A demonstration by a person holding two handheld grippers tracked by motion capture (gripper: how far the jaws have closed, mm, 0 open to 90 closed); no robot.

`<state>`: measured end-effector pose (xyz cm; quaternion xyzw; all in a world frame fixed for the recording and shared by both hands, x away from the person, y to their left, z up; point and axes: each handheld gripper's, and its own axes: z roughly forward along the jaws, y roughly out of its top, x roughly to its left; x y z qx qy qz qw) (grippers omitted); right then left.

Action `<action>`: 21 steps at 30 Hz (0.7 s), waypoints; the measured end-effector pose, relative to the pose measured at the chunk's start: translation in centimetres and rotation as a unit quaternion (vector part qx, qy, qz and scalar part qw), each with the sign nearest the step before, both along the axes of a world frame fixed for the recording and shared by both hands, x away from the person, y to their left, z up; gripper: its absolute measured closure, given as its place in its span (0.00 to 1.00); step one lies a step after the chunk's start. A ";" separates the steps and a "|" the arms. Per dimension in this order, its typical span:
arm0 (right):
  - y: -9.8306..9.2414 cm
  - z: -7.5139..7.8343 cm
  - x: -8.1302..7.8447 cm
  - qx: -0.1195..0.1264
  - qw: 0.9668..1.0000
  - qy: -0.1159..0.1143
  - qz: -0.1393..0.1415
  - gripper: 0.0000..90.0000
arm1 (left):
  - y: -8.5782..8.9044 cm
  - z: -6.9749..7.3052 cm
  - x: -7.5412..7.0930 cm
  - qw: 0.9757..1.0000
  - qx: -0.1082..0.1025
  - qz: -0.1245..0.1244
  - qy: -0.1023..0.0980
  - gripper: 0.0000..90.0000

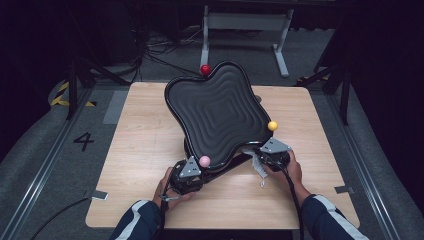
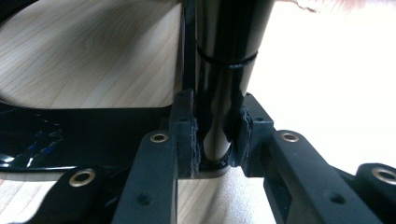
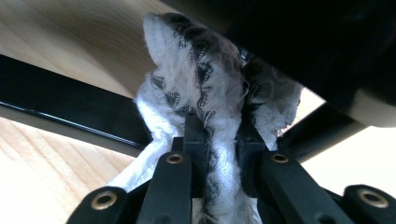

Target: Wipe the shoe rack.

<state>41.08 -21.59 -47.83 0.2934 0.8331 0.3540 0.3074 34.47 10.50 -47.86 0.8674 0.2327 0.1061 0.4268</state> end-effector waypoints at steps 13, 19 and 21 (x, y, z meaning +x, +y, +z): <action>0.0 0.0 0.0 -0.007 1.000 -0.003 0.000 0.88 | 0.1 0.0 -0.2 1.000 0.000 0.013 0.003 0.81; 1.0 0.0 -0.5 -0.027 0.999 -0.015 0.012 0.88 | 0.1 0.0 0.0 1.000 -0.007 0.007 0.013 0.81; 1.5 -0.1 -0.8 -0.024 0.999 -0.016 0.020 0.88 | 0.2 0.0 0.1 1.000 -0.005 0.005 0.013 0.81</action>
